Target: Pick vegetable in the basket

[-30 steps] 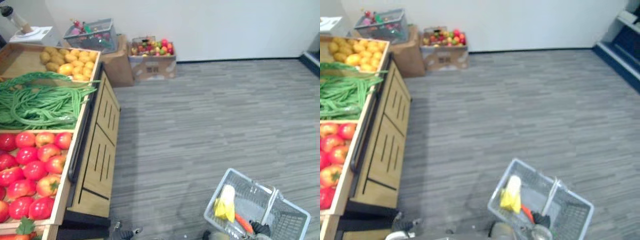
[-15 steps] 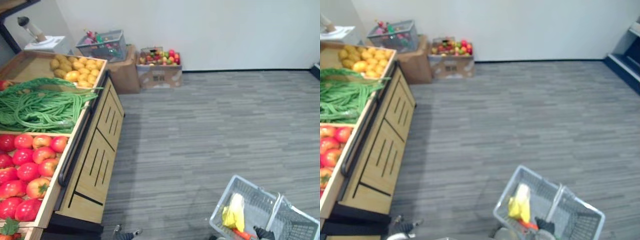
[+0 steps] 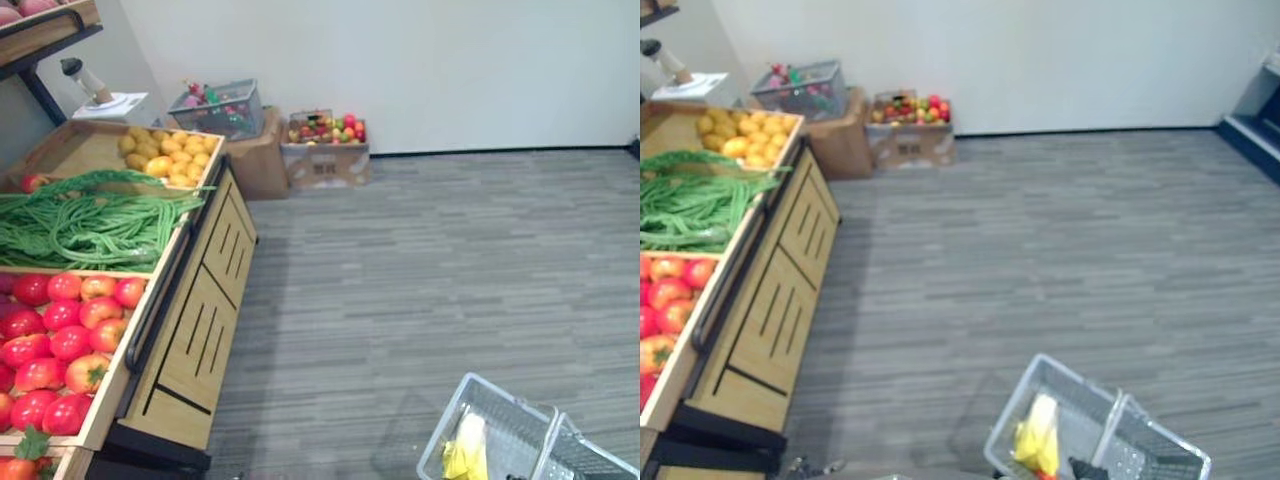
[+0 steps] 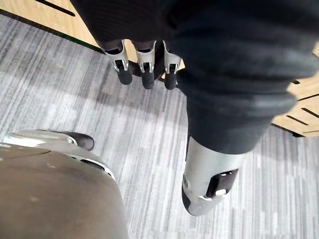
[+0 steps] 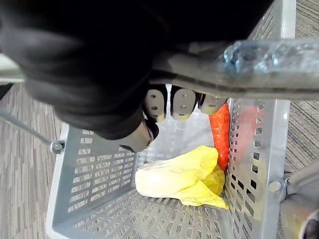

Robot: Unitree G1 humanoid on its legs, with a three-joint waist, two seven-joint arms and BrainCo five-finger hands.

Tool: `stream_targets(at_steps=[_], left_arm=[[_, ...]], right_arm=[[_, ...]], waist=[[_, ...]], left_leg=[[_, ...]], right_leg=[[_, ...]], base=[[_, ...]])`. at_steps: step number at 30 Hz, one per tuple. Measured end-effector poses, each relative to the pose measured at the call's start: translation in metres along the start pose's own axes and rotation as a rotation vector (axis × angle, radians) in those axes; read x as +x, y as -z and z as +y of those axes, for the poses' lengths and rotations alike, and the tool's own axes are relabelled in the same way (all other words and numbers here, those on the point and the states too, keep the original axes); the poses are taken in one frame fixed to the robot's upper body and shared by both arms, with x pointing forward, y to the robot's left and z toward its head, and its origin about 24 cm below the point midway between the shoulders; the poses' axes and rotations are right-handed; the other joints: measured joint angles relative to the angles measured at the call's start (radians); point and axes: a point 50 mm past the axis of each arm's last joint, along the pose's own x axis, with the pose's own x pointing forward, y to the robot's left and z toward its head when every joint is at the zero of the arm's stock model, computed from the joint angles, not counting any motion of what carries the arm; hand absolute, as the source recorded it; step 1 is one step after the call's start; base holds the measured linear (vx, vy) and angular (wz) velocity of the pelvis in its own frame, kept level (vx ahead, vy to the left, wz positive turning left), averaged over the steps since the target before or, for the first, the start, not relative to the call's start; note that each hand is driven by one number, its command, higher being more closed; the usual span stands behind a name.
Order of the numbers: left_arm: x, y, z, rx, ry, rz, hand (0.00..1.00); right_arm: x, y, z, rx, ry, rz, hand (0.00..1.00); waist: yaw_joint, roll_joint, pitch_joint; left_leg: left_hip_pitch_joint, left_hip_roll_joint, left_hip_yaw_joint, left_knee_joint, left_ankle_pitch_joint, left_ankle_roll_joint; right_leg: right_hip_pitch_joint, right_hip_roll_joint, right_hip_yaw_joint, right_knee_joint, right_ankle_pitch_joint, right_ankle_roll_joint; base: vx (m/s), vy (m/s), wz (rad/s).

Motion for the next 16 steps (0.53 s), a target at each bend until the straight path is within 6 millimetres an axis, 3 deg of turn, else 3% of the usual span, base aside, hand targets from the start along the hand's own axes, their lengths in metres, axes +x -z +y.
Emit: stream_targets(at_steps=[8, 16], left_arm=[[-0.001, 0.013, 0.005, -0.044, 0.017, 0.074, 0.0], [-0.001, 0.015, 0.005, -0.025, 0.024, 0.091, 0.0]], right_arm=[[-0.001, 0.011, -0.009, 0.132, 0.024, 0.044, 1.0], [-0.002, 0.016, -0.014, 0.194, 0.044, 0.063, 1.0]], waist=[[-0.026, -0.003, 0.006], [-0.03, -0.003, 0.006]], left_leg=[[0.045, -0.019, -0.004, -0.069, 0.001, 0.004], [0.062, -0.028, 0.0, -0.084, 0.001, 0.008]], right_leg=[[0.025, -0.013, -0.013, -0.007, 0.007, 0.015], [0.03, -0.017, -0.003, -0.001, 0.01, 0.016]], base=[[-0.04, 0.025, 0.04], [0.02, 0.025, -0.01]])
